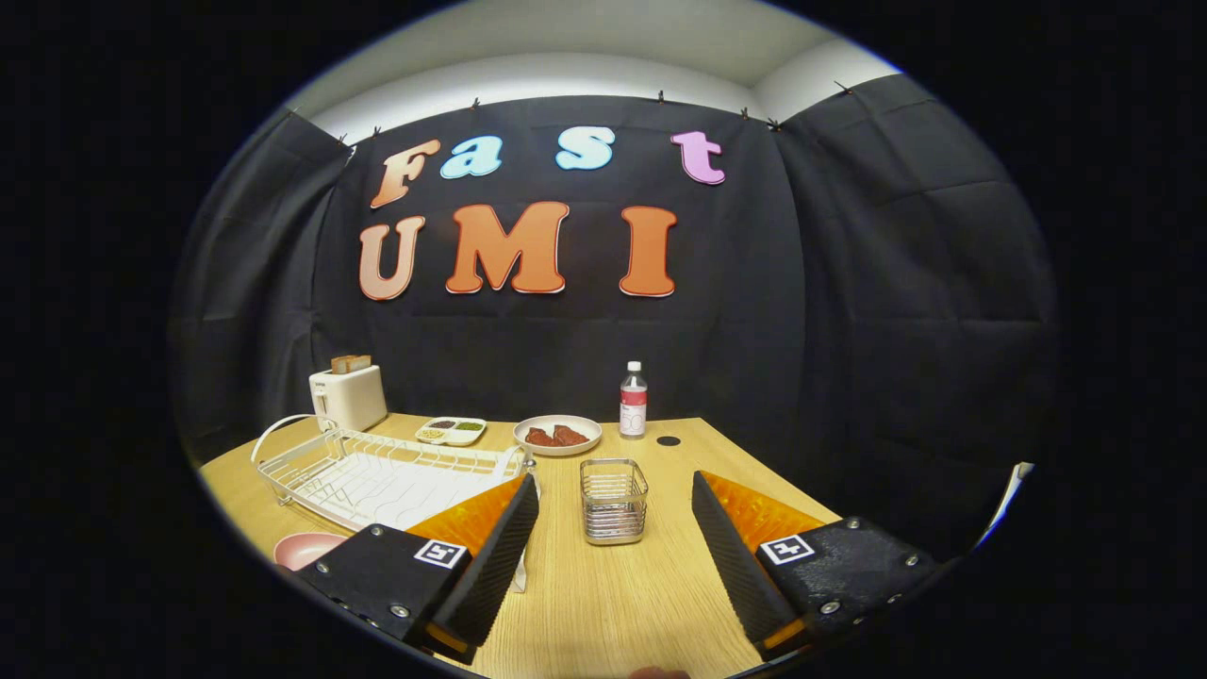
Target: Take the plate from the dish rack, then take the spoon from the basket and place it into the plate.
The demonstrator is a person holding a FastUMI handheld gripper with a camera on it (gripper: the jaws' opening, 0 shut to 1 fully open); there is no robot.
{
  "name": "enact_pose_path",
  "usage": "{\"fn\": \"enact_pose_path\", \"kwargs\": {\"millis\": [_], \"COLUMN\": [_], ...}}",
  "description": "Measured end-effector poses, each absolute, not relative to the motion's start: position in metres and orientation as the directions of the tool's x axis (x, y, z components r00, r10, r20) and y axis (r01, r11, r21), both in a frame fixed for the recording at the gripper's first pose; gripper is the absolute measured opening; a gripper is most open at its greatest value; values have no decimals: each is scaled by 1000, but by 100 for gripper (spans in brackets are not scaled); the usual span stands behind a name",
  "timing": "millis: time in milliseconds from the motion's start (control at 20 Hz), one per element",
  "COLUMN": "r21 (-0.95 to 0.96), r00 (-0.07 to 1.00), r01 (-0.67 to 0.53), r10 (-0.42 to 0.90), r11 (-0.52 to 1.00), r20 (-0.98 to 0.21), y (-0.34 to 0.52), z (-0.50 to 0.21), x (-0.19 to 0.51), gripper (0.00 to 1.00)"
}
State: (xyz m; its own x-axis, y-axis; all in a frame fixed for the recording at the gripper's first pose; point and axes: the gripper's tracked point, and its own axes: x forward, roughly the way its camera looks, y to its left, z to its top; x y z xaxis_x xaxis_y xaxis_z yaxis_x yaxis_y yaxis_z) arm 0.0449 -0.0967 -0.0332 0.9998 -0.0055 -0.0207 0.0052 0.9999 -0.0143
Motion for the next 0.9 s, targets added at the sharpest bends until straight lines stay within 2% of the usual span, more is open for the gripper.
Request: {"fn": "enact_pose_path", "kwargs": {"millis": [900], "r21": [-23], "r00": [998], "r01": [50], "r10": [-51], "r11": [998], "r20": [-22], "y": [-126], "z": [-38], "x": [44], "gripper": [97]}}
